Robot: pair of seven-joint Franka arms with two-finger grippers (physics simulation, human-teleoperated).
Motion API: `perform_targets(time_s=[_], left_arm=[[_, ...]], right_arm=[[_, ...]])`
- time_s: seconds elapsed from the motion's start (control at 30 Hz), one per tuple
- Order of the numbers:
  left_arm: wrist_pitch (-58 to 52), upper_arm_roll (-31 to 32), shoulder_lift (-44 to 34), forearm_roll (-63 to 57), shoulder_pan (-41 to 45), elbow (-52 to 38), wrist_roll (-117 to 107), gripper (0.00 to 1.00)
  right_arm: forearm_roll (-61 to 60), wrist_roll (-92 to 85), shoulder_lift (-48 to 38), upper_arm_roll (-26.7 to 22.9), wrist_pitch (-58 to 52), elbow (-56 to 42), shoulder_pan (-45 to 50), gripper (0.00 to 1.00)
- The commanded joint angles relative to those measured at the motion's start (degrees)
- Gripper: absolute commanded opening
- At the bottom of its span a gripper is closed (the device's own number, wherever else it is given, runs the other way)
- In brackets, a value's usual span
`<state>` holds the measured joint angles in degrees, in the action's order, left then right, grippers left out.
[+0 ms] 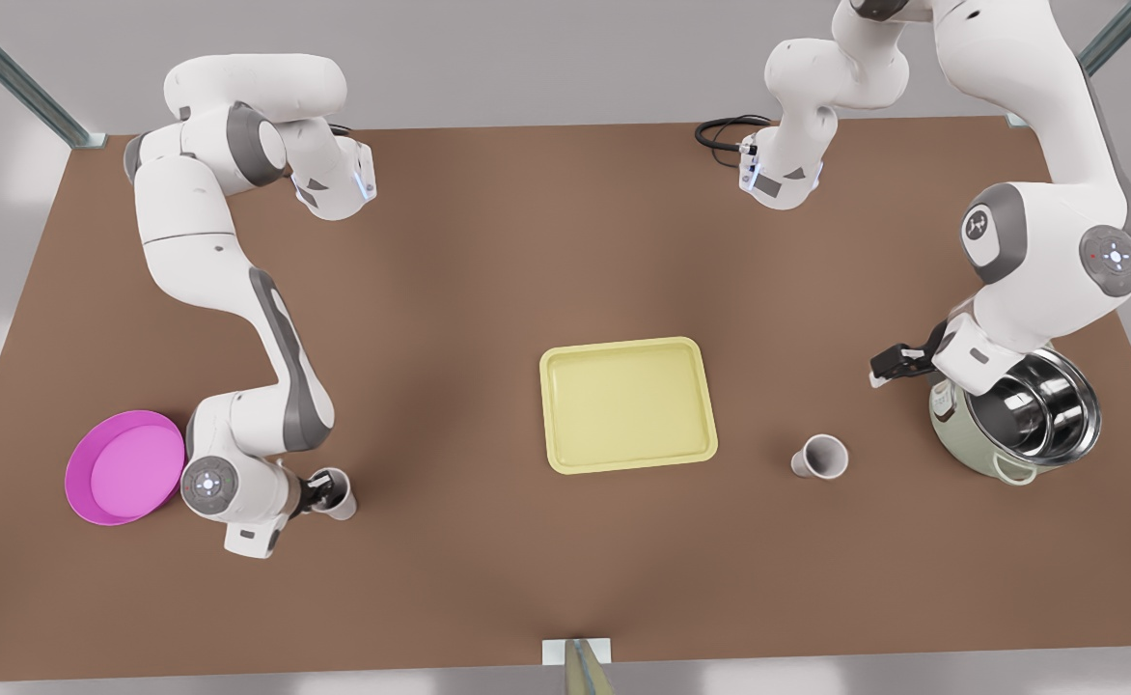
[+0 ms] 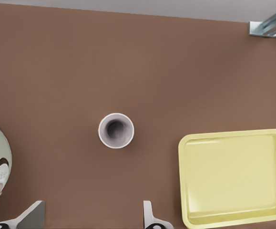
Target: Use the left arm to pick up the white IKEA cup from the tray and place it on the middle-left position; use the right arm to pick up the white IKEA cup from the tray and place it on the middle-right position
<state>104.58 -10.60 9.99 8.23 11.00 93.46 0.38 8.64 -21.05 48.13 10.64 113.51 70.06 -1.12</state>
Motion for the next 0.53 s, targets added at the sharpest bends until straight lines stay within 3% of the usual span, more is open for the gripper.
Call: perform_targets(time_s=[0.0, 0.1, 0.2, 0.27, 0.33, 0.5], left_arm=[[-0.3, 0.0, -0.1, -0.8, 0.0, 0.0, -1.5, 1.00], [-0.3, 0.1, 0.4, -0.8, 0.3, -0.9, -1.8, 1.00], [0.1, 0.0, 0.9, -0.8, 0.4, -1.4, -1.7, 1.00], [0.2, 0.1, 1.1, -0.8, 0.4, -1.8, -1.6, 1.00], [0.2, 0.1, 1.2, -0.9, 0.5, -1.8, -1.5, 1.00], [0.2, 0.1, 1.3, -0.9, 0.5, -1.8, -1.5, 1.00]], right_arm=[[0.0, -5.8, -0.7, -0.1, 0.0, -0.1, 0.0, 0.46], [-0.3, -5.8, -3.7, -0.2, -0.7, -0.2, 0.1, 0.61], [-0.4, -4.6, -12.0, 0.3, -3.7, -0.2, 0.2, 0.94], [-0.5, 3.7, -17.6, 0.9, -10.8, -0.2, 0.3, 1.00], [-1.3, 24.6, -20.1, 2.8, -14.9, -0.2, 0.2, 1.00], [0.7, 30.5, -22.1, 2.1, -21.6, -1.0, -0.1, 1.00]])
